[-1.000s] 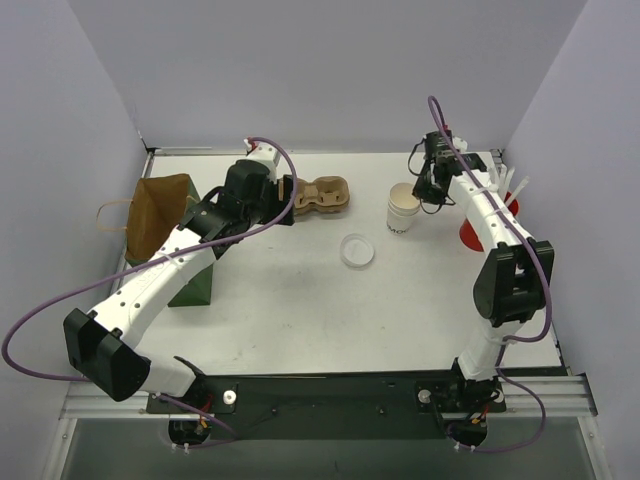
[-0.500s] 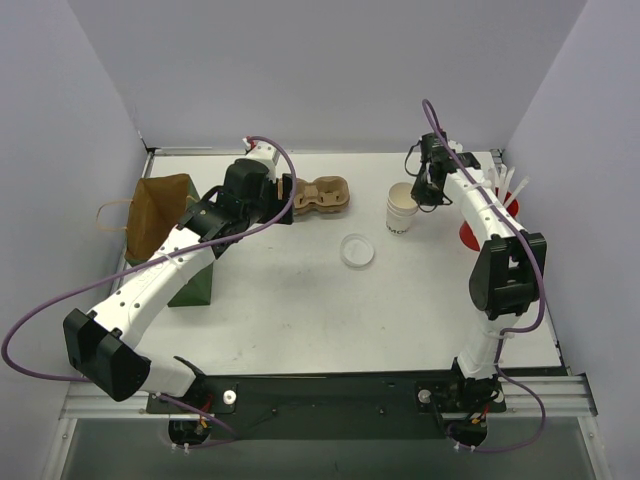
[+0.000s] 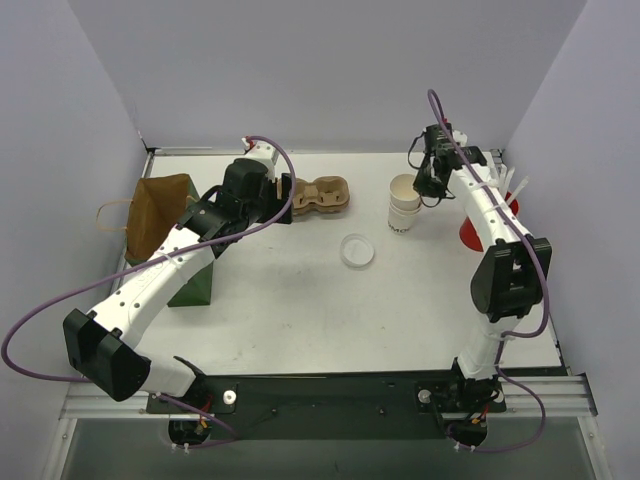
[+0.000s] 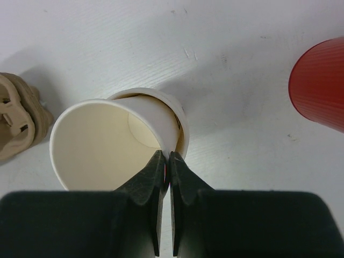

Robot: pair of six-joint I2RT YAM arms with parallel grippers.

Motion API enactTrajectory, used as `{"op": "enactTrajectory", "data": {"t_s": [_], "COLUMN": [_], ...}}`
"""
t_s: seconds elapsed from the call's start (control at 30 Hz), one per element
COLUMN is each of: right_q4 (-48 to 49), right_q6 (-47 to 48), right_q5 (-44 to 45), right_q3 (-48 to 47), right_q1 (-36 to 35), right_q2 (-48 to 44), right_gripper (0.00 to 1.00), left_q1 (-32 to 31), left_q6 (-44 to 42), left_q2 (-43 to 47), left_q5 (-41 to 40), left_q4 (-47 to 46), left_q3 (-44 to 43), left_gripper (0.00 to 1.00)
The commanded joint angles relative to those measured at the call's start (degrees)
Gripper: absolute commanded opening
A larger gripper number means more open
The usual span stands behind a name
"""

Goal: Pack the takeout coffee

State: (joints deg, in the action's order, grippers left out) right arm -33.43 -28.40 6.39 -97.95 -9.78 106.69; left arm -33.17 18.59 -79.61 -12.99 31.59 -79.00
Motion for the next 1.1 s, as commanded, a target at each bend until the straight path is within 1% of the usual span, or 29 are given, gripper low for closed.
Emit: {"op": "enactTrajectory", "data": {"t_s": [0.0,0.1,0.27,0.37,0.4,0.43,0.57,0.6,0.67,0.7,0.77,0.8,0.9,0.93,1.07], "right_q4": [-2.25,-2.87,-3.13,-3.92,-4.10,-4.19,-4.10,-4.10,-3.75,-3.40,-1.38,0.63,4.06,4.68,7.76], "right_q6": [0.28,-0.25,-0.25,-0.07,-0.07,-0.07,-0.51,-0.86,-1.74,-2.09,-3.50,-3.85,-5.61,-5.96,-7.80], "right_q5": [0.81,0.29,-1.03,-1.29,-1.56,-1.82,-2.79,-3.05,-4.28,-5.15,-5.86,-8.13,-9.64,-10.08,-11.75], "right_q3": [-4.87,-5.58,-6.64,-6.90,-6.73,-6.46,-3.74,-2.26,-0.32,2.39,5.39,9.06,13.39,15.32,17.27], "right_q1": [0.03,0.20,-0.41,-1.81,-2.26,-2.78,-7.43,-9.97,-12.27,-14.63,-16.66,-18.76,-22.11,-24.56,-28.71], "right_q2": [-4.57,-5.27,-9.22,-11.50,-12.12,-13.34,-16.34,-17.04,-17.66,-18.10,-18.71,-19.15,-18.28,-17.67,-13.63], "right_gripper": [0.00,0.00,0.00,0.00,0.00,0.00,0.00,0.00,0.00,0.00,0.00,0.00,0.00,0.00,0.00], "left_q1": [0.47,0.47,0.56,0.91,1.00,1.09,1.88,2.05,2.32,2.32,2.41,2.41,2.41,2.41,2.41], "left_q6": [-0.92,-0.92,-1.19,-1.01,-0.84,-0.49,-0.13,-0.13,0.22,0.48,0.66,0.83,0.75,0.66,0.57], "left_q2": [-0.01,-0.10,0.07,0.07,0.25,0.51,1.74,1.83,1.92,2.01,2.62,3.06,3.76,3.85,4.55], "left_q5": [1.04,1.39,0.69,0.60,0.51,0.08,0.34,0.34,-0.01,-0.71,-1.15,-1.33,-1.59,-1.77,-1.42], "left_q4": [-0.83,-0.92,-1.27,-1.27,-1.45,-1.53,-2.68,-2.42,-1.72,-0.93,-0.40,-0.22,0.83,0.92,1.01], "left_q3": [-2.56,-2.82,-3.26,-3.53,-3.44,-3.53,-2.65,-2.82,-3.44,-3.61,-3.44,-3.27,-3.00,-2.74,-1.68], "left_gripper": [0.82,0.82,0.83,0.86,0.88,0.97,0.97,0.97,0.97,0.97,0.97,0.97,0.97,0.98,0.97]}}
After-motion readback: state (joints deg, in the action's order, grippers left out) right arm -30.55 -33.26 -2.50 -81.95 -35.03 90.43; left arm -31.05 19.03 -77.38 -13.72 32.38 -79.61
